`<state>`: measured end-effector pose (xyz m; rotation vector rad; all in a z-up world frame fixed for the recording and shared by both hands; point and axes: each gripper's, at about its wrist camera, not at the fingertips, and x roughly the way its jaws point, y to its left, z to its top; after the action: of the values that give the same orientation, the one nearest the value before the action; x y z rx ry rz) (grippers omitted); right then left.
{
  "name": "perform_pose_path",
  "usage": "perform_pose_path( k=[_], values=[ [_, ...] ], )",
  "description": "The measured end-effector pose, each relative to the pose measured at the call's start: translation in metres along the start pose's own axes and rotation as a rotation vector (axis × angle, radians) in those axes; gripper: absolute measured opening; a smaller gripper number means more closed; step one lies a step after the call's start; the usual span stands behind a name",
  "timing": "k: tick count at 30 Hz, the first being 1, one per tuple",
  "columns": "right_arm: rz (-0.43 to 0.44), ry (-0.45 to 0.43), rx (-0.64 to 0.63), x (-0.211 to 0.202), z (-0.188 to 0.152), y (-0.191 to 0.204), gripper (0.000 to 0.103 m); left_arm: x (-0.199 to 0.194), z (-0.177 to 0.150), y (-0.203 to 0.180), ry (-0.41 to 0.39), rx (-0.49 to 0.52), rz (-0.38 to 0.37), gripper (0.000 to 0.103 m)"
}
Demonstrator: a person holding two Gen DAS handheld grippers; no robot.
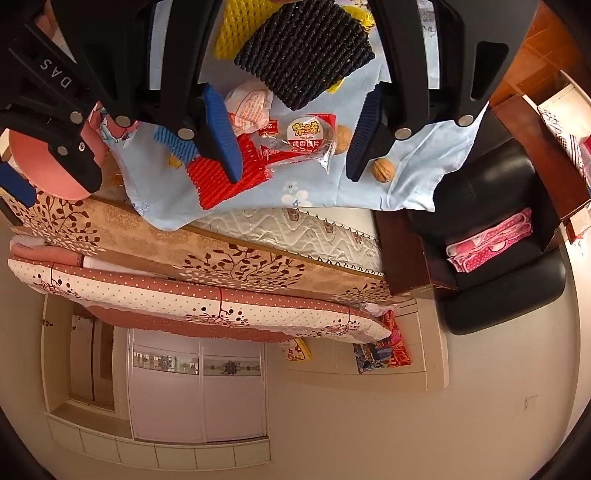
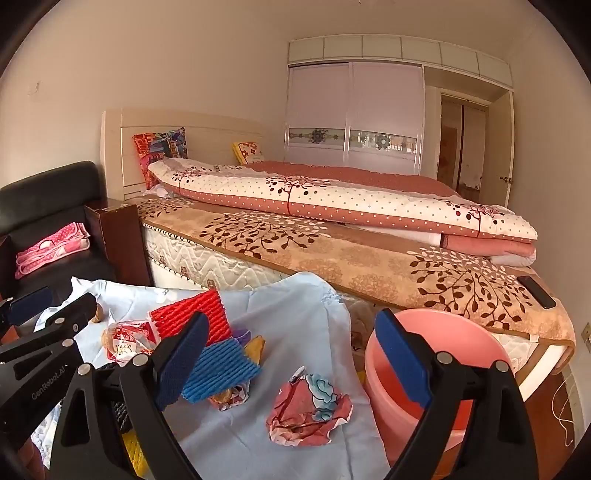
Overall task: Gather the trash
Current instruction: 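Move both tools over the trash items on the blue cloth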
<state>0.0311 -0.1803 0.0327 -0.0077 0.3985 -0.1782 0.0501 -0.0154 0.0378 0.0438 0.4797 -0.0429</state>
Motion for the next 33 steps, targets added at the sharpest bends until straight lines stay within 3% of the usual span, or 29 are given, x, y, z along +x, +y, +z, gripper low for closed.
perform_pose_path(
  k=[12,33],
  values=[
    [-0.048,-0.027,0.021,0.007,0.021,-0.013,0.09,0.012,0.02,0.004,0.007,-0.061,-0.02,0.059],
    [-0.015,0.006,0.006,-0.006,0.017,-0.005,0.09,-0.009,0.013,0.012,-0.011,-0.056,-0.026,0.059]
  ],
)
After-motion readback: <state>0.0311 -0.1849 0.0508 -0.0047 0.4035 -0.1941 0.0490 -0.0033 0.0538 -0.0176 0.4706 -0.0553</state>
